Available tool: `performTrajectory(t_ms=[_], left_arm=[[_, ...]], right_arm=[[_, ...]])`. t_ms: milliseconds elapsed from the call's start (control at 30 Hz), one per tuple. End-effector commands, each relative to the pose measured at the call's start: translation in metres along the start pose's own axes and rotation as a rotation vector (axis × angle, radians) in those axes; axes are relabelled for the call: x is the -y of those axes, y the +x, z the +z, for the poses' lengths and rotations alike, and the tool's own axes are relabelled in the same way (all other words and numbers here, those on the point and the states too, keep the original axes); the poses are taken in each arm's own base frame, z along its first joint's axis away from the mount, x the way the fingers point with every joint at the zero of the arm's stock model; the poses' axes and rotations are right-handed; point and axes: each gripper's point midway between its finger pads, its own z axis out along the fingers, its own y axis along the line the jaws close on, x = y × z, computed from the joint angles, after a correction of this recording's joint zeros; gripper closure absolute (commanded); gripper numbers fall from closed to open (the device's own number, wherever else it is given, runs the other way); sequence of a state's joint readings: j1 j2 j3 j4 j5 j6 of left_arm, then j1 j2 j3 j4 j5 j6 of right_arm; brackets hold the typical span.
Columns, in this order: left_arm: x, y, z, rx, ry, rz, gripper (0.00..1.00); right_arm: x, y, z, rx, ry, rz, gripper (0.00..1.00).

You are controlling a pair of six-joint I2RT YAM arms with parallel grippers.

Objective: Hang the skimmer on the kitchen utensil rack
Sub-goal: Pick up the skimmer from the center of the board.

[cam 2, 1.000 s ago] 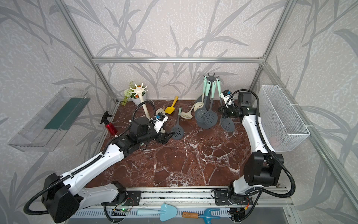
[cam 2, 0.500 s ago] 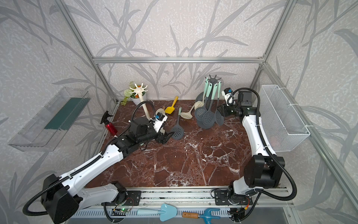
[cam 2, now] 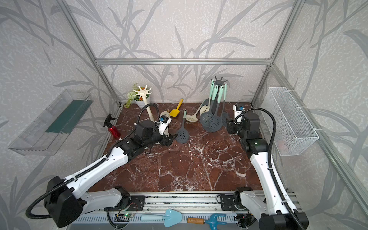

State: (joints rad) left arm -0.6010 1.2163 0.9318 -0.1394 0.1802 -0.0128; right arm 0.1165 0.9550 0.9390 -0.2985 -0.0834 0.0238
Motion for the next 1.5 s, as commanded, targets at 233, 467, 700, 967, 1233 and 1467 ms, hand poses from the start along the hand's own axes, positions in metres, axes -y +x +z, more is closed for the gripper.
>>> performTrajectory(t_ms=[233, 467, 700, 967, 1233, 1467], left_arm=[[-0.021, -0.001, 0.015, -0.053, -0.114, -0.126, 0.22], [-0.029, 0.008, 0.029, -0.13, -0.163, -0.192, 0.3], [-0.028, 0.03, 0.045, -0.231, -0.226, -0.185, 0.32], [-0.014, 0.04, 0.086, -0.367, -0.269, -0.29, 0.39], [-0.044, 0.025, 0.128, -0.471, -0.478, -0.276, 0.43], [-0.064, 0.028, 0.165, -0.519, -0.567, -0.219, 0.44]], right_arm=[[-0.079, 0.051, -0.03, 0.004, -0.073, -0.031, 0.49], [-0.12, 0.095, -0.035, -0.117, -0.18, -0.072, 0.49], [-0.133, 0.128, -0.029, -0.164, -0.239, -0.096, 0.49], [-0.142, 0.158, -0.025, -0.181, -0.32, -0.098, 0.49], [-0.153, 0.167, -0.03, -0.174, -0.405, -0.119, 0.49], [-0.16, 0.162, -0.038, -0.139, -0.47, -0.135, 0.49]])
